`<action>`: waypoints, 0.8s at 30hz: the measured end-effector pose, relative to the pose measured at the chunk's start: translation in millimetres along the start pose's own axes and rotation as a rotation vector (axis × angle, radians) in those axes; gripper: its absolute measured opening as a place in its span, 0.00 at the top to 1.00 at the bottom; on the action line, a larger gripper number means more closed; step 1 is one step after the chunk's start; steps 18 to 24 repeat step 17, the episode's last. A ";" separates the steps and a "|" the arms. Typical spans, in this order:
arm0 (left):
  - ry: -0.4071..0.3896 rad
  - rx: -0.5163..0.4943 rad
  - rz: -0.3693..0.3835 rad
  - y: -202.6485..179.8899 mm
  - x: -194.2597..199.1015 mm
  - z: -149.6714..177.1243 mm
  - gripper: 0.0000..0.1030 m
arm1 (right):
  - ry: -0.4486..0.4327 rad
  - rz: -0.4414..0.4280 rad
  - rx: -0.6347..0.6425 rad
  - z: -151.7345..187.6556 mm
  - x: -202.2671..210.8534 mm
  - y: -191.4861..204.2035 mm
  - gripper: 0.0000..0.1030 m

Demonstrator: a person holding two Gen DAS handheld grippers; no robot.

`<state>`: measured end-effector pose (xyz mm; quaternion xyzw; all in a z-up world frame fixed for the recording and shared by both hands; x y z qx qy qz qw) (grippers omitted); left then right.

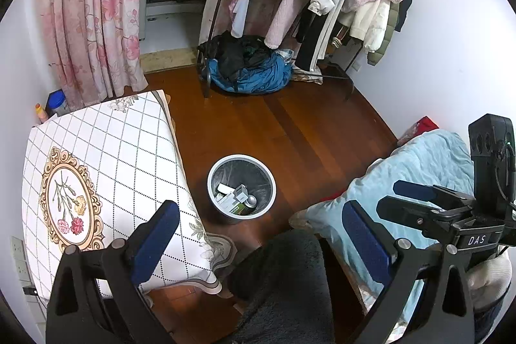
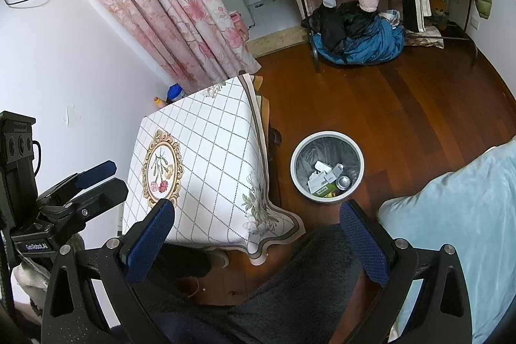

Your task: Collect trash

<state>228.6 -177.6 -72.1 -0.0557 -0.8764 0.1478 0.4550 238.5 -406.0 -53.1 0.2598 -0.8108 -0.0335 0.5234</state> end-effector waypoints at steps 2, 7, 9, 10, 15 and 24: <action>0.000 0.000 0.000 -0.3 -0.1 -0.1 0.00 | 0.001 0.001 0.000 0.4 -0.4 0.1 0.00; 0.006 -0.003 -0.002 -0.1 -2.2 1.6 0.00 | 0.000 0.003 0.000 -0.4 -1.0 -0.2 0.00; 0.007 -0.003 0.000 -0.5 -2.7 1.3 0.00 | 0.001 0.002 0.000 -0.4 -0.9 -0.2 0.00; 0.008 -0.005 -0.001 -0.8 -3.3 1.5 0.00 | 0.001 0.002 0.000 0.1 -1.1 -0.1 0.00; 0.014 -0.007 0.004 -0.4 -7.5 2.2 0.00 | 0.011 0.002 -0.002 3.3 -7.2 -2.6 0.00; 0.025 -0.009 0.008 0.2 -11.0 3.1 0.00 | 0.016 0.002 -0.004 5.4 -9.7 -3.3 0.00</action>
Point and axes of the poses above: each gripper's, at about its wrist camera, not at the fingertips, and x roughly against the way its jaws point, y to its left, z to its underside, the point moved 5 cm from there along -x, roughly the way its jaws point, and after that the axes turned 1 degree about z, right-handed, at the moved point
